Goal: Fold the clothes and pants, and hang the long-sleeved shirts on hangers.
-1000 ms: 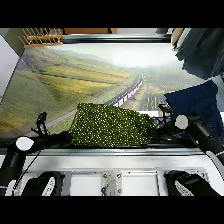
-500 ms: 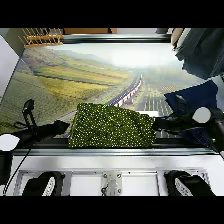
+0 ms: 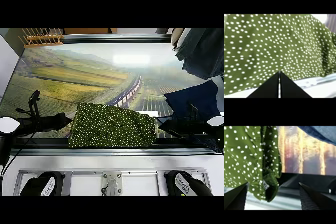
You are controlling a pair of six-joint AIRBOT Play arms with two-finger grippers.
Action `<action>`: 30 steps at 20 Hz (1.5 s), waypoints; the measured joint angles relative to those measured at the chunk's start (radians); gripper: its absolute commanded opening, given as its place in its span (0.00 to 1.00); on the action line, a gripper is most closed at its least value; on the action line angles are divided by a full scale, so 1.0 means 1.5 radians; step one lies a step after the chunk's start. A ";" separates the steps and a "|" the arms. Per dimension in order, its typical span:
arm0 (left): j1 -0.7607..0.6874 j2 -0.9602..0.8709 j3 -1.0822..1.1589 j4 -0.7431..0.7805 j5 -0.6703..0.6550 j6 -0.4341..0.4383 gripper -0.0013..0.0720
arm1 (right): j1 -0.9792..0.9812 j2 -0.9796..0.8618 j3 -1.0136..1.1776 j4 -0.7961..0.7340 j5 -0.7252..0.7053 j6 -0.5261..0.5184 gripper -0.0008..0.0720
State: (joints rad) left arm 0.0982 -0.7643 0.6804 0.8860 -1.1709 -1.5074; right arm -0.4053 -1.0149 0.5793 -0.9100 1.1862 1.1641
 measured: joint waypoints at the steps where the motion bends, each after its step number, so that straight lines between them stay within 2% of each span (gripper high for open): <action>1: -0.014 -0.007 0.001 -0.001 0.002 0.002 0.02 | -0.007 -0.020 -0.006 0.019 -0.005 -0.032 1.00; 6: -0.110 -0.022 0.003 -0.011 0.048 -0.004 0.02 | -0.019 -0.130 -0.018 0.126 -0.015 -0.160 1.00; 10: -0.171 -0.025 0.003 -0.015 0.083 -0.023 0.02 | 0.010 -0.212 -0.021 0.192 -0.017 -0.218 1.00; 20: -0.187 -0.025 0.003 -0.015 0.095 -0.039 0.02 | 0.132 -0.242 -0.021 0.252 -0.043 -0.235 0.98; 21: -0.187 -0.025 0.003 -0.015 0.095 -0.040 0.02 | 0.140 -0.242 -0.021 0.254 -0.047 -0.235 0.80; 22: -0.187 -0.025 0.003 -0.015 0.095 -0.042 0.02 | 0.148 -0.242 -0.021 0.255 -0.052 -0.235 0.36; 23: -0.187 -0.025 0.003 -0.015 0.095 -0.042 0.02 | 0.153 -0.242 -0.021 0.255 -0.056 -0.235 0.10; 24: -0.187 -0.026 0.003 -0.015 0.095 -0.042 0.02 | 0.157 -0.242 -0.021 0.258 -0.061 -0.235 0.03; 27: -0.187 -0.026 0.003 -0.015 0.095 -0.042 0.02 | 0.164 -0.237 -0.007 0.258 -0.068 -0.223 0.02; 30: -0.187 -0.026 0.003 -0.015 0.095 -0.042 0.02 | 0.165 -0.222 0.050 0.225 -0.068 -0.158 0.02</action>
State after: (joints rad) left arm -0.1822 -0.8028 0.6849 0.8635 -1.0286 -1.5700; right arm -0.1577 -1.3472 0.6540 -0.5720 1.0847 0.9264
